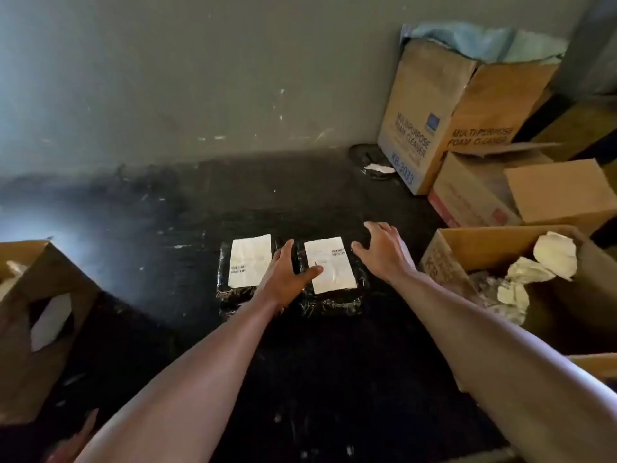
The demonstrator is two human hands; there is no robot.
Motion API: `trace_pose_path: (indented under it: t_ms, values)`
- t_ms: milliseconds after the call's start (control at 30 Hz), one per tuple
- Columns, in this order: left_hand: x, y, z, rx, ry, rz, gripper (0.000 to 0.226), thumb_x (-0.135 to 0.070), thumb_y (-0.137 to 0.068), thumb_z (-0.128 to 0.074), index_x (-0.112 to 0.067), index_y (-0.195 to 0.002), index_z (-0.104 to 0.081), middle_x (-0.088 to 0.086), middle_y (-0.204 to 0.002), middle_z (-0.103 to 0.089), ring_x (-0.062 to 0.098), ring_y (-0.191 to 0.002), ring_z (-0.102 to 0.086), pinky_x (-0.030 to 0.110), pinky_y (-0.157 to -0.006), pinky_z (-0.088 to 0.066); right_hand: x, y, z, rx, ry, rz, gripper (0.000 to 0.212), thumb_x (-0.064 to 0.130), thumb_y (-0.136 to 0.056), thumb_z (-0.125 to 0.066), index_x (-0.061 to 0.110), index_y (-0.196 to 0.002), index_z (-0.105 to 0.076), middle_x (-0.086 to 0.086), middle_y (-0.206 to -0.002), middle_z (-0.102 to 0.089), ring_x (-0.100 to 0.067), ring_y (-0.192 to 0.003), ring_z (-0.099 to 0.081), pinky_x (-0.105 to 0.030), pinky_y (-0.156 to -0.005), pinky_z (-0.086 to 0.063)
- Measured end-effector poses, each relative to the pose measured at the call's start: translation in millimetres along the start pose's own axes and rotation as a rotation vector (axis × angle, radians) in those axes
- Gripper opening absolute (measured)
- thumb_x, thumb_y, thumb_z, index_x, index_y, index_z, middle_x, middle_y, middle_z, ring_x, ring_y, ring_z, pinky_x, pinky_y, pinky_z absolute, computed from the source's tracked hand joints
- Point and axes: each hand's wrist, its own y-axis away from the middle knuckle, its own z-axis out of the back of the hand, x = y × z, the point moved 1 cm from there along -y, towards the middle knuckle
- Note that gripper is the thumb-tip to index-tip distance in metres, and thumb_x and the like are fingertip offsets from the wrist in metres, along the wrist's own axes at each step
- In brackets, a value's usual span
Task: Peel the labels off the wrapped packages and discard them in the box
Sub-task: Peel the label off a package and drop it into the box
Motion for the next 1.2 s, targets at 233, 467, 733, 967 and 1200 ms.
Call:
trace_pose_path:
  t_ms: [233,467,733,967,1200]
  values:
    - [26.8,-21.2,-57.0,0.144,0.006,-0.019,0.124,-0.053,-0.067,-0.085,-0.023,-0.159,-0.008,-0.002,-0.166,-0.008,0.02,-0.152,0.004,0.049,-0.123,-0.008,-21.1,-41.2,-60.8,0.158,-0.056,-0.048,0.058,0.038,-0.095,-0.064,0.012,-0.146,-0.05,-0.007,-0.143,-0.053,-0.024,-0.132,-0.051,-0.042,-0.105,-0.048]
    - [52.7,-34.1,-70.8,0.154,-0.129,-0.012,0.134,-0.043,-0.069,-0.087,-0.023,-0.158,0.012,-0.008,-0.164,0.02,0.017,-0.152,-0.001,0.041,-0.114,-0.03,-20.1,-78.1,-88.2,0.18,-0.122,-0.058,0.049,0.032,-0.097,-0.065,0.013,-0.142,-0.056,-0.008,-0.135,-0.055,-0.022,-0.123,-0.056,-0.034,-0.101,-0.049]
    - [56.9,-40.1,-78.0,0.03,0.001,-0.019,0.119,-0.025,-0.074,-0.087,-0.029,-0.159,-0.004,-0.012,-0.166,0.007,0.016,-0.149,-0.018,0.043,-0.112,-0.034,-24.8,-101.7,-96.8,0.161,-0.253,-0.125,0.023,0.018,-0.088,-0.076,0.014,-0.11,-0.076,-0.002,-0.112,-0.075,-0.012,-0.104,-0.068,-0.025,-0.09,-0.052]
    - [60.6,-42.2,-82.4,0.023,-0.003,-0.033,0.123,-0.025,-0.073,-0.088,-0.033,-0.158,0.0,-0.016,-0.165,0.011,0.009,-0.145,-0.02,0.038,-0.109,-0.035,-24.4,-94.9,-101.9,0.1,-0.335,-0.098,0.002,0.018,-0.091,-0.073,0.019,-0.09,-0.073,0.012,-0.091,-0.07,0.001,-0.082,-0.063,-0.011,-0.073,-0.043]
    - [65.1,-44.9,-88.3,-0.02,-0.028,-0.049,0.123,-0.029,-0.071,-0.088,-0.031,-0.158,-0.001,-0.017,-0.165,0.007,0.008,-0.144,-0.023,0.024,-0.099,-0.029,-21.8,-83.4,-99.5,0.053,-0.308,-0.008,0.003,0.02,-0.096,-0.066,0.019,-0.095,-0.069,0.015,-0.09,-0.065,0.005,-0.078,-0.059,-0.008,-0.066,-0.039]
